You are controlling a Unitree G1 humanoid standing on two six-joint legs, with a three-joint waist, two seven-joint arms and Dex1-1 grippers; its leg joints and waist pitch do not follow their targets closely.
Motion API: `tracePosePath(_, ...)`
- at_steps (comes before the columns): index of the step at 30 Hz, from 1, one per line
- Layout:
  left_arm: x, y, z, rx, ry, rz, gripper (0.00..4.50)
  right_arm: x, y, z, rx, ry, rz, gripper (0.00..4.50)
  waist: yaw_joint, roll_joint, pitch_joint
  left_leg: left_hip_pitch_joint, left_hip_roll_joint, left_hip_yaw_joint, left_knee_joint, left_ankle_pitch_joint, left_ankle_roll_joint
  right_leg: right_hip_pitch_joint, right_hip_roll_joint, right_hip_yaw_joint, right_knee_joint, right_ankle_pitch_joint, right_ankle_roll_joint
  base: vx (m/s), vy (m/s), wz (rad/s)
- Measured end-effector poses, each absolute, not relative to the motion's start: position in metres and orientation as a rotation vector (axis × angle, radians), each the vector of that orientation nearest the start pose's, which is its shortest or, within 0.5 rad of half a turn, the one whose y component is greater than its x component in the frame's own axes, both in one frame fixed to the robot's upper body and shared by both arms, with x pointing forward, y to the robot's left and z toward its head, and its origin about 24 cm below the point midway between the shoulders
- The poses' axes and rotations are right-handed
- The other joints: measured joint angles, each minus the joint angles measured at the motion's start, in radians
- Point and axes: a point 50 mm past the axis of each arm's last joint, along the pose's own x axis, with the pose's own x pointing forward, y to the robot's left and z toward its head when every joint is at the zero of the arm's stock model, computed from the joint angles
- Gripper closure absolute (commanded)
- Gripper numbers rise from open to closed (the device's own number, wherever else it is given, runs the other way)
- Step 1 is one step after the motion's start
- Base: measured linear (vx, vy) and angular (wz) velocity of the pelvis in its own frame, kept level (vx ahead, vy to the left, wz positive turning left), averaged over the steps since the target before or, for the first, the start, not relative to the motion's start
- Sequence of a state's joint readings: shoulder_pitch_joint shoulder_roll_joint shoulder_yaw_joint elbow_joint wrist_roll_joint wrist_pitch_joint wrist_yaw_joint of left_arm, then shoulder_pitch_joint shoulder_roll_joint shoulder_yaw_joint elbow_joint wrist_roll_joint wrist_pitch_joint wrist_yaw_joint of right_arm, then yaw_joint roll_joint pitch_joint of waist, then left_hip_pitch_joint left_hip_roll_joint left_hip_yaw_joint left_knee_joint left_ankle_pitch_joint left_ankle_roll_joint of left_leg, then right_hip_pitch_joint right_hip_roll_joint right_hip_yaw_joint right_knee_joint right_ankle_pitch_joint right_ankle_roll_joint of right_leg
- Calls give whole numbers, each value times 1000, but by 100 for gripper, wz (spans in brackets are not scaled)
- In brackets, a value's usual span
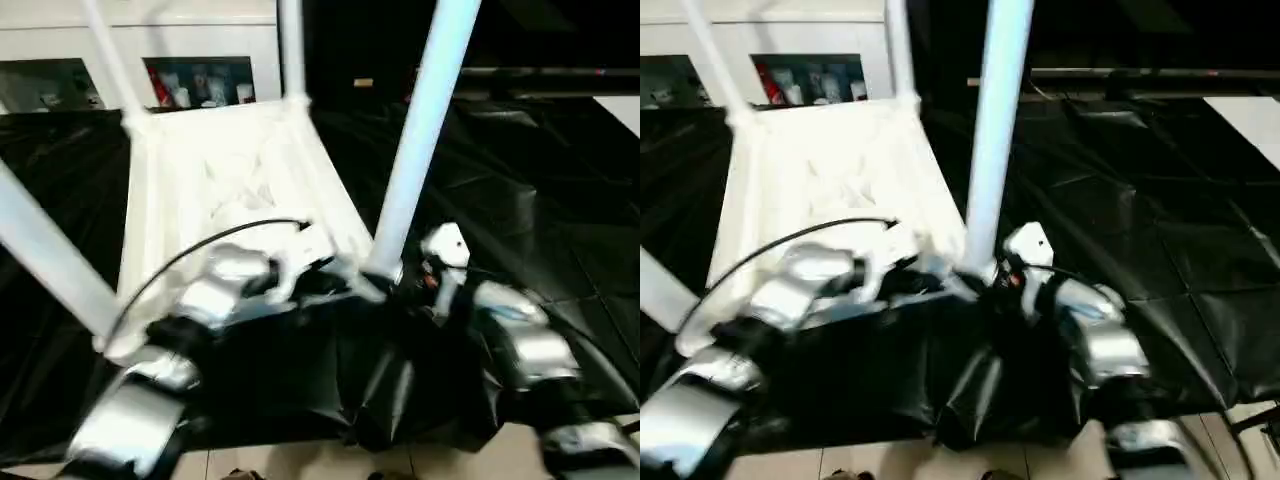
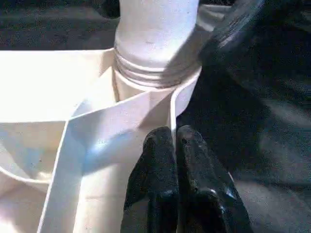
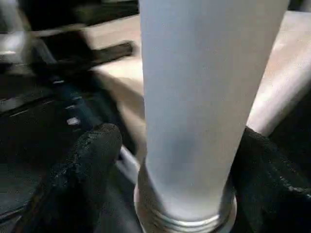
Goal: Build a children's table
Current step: Rotate leg to tighten
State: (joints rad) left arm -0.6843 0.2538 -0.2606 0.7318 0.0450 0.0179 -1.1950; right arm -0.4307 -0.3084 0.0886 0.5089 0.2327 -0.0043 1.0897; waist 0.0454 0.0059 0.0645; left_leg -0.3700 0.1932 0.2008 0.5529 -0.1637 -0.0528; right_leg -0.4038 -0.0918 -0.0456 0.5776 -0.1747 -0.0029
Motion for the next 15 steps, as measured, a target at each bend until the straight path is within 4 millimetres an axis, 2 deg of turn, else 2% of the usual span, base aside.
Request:
tracePosePath(2,323,110,56,364,383,-1422,450,300,-149,52,-61,158,1206,123,3,0,0,0,0,0,0,0,0,0,0,0,0,0,0,0,0,0)
tracePosePath(4,320,113,57,359,397,-1456,450,299,-147,52,-72,168,1259,156,8,0,0,-1,0,1,1,0,0,-1,0,0,0,0,0,0,0,0)
tracePosePath(8,314,119,56,356,415,-1499,450,298,-146,54,-94,186,1333,177,13,0,0,-1,0,1,0,0,0,-1,0,0,0,0,0,0,0,0)
tracePosePath(9,314,120,56,357,416,-1504,450,298,-145,55,-100,190,1349,197,13,0,0,-1,0,1,0,0,0,-1,0,0,0,0,0,0,0,0)
tracePosePath(15,312,122,57,361,421,-1509,450,298,-145,56,-115,192,1370,236,13,0,0,-1,0,1,1,0,0,-1,0,0,0,0,0,0,0,0)
